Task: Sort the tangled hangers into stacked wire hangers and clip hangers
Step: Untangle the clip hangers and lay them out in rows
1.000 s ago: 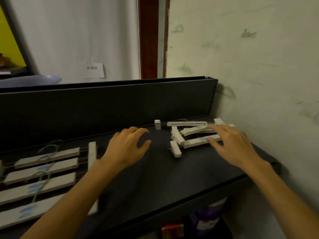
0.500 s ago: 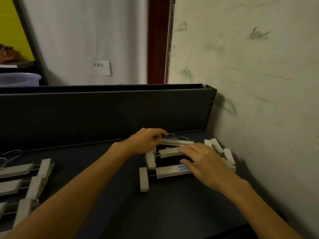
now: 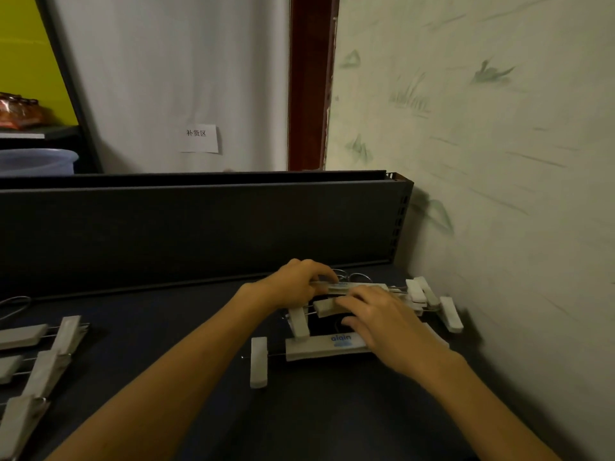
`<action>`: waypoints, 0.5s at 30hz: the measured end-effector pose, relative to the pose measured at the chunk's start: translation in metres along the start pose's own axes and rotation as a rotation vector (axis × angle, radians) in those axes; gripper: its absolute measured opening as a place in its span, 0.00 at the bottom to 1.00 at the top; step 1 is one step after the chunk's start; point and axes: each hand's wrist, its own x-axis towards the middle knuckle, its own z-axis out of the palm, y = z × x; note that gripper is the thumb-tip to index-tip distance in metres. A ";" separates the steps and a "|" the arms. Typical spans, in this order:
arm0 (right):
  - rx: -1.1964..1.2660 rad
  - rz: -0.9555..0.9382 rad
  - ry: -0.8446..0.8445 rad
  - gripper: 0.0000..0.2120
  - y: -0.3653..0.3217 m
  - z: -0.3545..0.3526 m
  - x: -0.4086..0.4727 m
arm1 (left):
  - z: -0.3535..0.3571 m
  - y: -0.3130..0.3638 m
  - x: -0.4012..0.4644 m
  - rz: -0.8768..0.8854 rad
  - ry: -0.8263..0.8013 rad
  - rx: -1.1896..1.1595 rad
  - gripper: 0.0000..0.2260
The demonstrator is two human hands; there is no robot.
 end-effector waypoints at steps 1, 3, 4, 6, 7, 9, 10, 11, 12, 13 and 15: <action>-0.018 0.010 -0.010 0.19 0.003 -0.001 -0.001 | 0.002 0.004 0.003 0.009 -0.002 -0.002 0.13; -0.046 0.024 -0.023 0.18 0.007 -0.003 -0.003 | 0.005 0.009 0.008 0.020 -0.006 -0.001 0.13; -0.043 0.031 -0.020 0.18 0.008 -0.003 -0.004 | 0.006 0.011 0.010 0.021 -0.004 0.001 0.13; -0.012 0.043 -0.014 0.18 0.009 -0.004 -0.004 | 0.005 0.011 0.012 0.019 0.024 0.011 0.13; 0.002 0.046 -0.016 0.19 0.010 -0.004 -0.004 | 0.003 0.011 0.012 0.016 0.052 0.014 0.13; 0.039 0.053 -0.028 0.19 0.013 -0.004 -0.003 | 0.001 0.010 0.011 0.012 0.121 0.005 0.14; 0.070 0.057 -0.036 0.18 0.014 -0.004 -0.002 | 0.000 0.009 0.010 0.013 0.151 -0.001 0.14; 0.097 0.061 -0.044 0.17 0.016 -0.004 0.000 | -0.001 0.009 0.009 0.018 0.180 -0.002 0.15; 0.116 0.064 -0.055 0.17 0.017 -0.004 0.002 | -0.001 0.010 0.008 0.026 0.204 -0.002 0.15; 0.128 0.065 -0.064 0.16 0.018 -0.004 0.004 | -0.001 0.010 0.006 0.040 0.227 -0.007 0.15; 0.135 0.060 -0.072 0.18 0.022 -0.004 0.006 | -0.004 0.013 0.000 0.072 0.277 -0.020 0.15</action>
